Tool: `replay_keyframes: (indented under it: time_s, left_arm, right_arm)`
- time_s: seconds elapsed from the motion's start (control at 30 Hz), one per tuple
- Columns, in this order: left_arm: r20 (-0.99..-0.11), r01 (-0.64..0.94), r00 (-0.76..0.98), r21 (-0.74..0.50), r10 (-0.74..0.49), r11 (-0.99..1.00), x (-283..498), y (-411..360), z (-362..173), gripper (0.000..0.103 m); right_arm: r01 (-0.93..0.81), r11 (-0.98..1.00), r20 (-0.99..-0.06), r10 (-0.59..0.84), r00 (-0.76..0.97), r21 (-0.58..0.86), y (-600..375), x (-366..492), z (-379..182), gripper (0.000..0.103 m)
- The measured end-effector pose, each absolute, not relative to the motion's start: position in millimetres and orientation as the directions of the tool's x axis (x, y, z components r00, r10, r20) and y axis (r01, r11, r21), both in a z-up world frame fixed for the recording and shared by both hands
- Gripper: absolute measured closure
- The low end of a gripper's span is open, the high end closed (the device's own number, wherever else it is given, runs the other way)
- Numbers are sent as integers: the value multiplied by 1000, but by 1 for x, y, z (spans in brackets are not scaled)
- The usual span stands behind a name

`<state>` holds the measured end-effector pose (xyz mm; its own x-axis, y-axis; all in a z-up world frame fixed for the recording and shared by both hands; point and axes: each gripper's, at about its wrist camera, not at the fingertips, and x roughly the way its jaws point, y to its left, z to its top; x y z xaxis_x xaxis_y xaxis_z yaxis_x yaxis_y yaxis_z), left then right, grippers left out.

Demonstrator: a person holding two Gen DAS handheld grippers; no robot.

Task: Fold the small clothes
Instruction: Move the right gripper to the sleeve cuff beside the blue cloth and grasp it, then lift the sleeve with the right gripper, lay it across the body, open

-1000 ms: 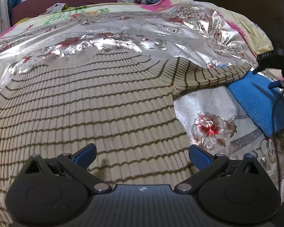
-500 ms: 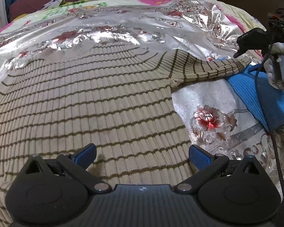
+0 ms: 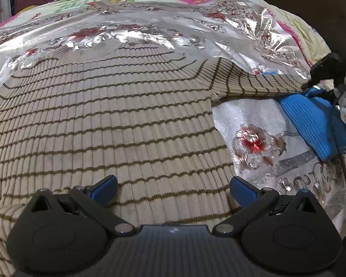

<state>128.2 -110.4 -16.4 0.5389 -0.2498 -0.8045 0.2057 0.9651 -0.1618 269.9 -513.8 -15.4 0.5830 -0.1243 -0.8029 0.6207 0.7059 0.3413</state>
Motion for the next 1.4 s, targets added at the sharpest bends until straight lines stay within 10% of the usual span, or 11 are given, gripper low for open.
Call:
replay_keyframes:
  time_s: [0.67,1.03,1.4]
  left_arm:
    - [-811,205,539,-135,-227,969,115,-102,-15,0]
    - [-787,123,585,-154,-197,980,89,-54,-8,0]
    - [-747,15,644,-202,-164,979,62,11,-2,0]
  right_arm:
    - [513,709,-647,-105,755,484,-503,268,1,92]
    - [81,824,-482,246,841,561,-349,289,83,94]
    - [-248,838,-540,510,669,485,-132,313,81,94]
